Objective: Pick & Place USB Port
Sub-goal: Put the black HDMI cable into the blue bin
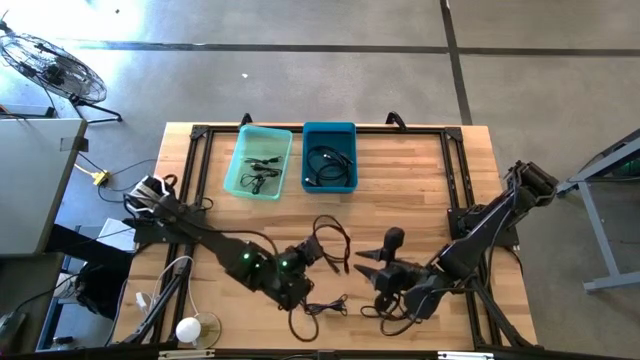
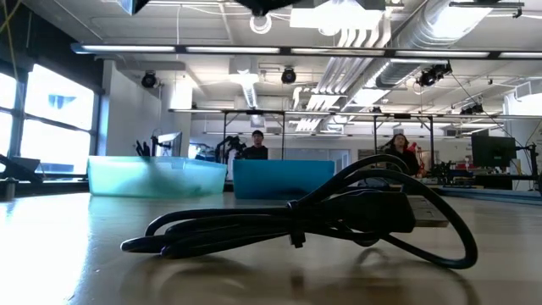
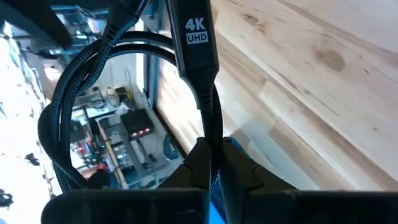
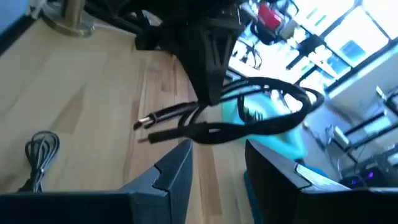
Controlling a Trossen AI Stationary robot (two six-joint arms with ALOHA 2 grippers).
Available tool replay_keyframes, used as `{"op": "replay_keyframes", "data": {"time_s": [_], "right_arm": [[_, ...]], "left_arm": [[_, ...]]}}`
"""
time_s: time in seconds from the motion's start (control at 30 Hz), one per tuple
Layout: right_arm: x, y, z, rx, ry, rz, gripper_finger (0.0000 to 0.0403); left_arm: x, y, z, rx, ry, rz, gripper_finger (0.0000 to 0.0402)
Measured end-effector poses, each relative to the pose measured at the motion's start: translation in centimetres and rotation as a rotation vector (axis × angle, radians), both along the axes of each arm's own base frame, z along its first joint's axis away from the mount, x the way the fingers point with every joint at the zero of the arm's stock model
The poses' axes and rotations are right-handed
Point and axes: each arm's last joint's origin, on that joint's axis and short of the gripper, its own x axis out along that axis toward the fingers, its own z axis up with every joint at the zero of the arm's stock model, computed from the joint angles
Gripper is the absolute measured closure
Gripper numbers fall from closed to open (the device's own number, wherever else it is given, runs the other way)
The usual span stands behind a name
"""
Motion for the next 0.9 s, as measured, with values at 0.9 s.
{"op": "replay_keyframes", "data": {"time_s": [0.9], "right_arm": [[-0.6,1.2,-0.1,-0.557,0.219,0.401,0.0263]], "left_arm": [[-0.4,-1.0,-0.5,-0.214,0.162,-0.214,0.0396]]}}
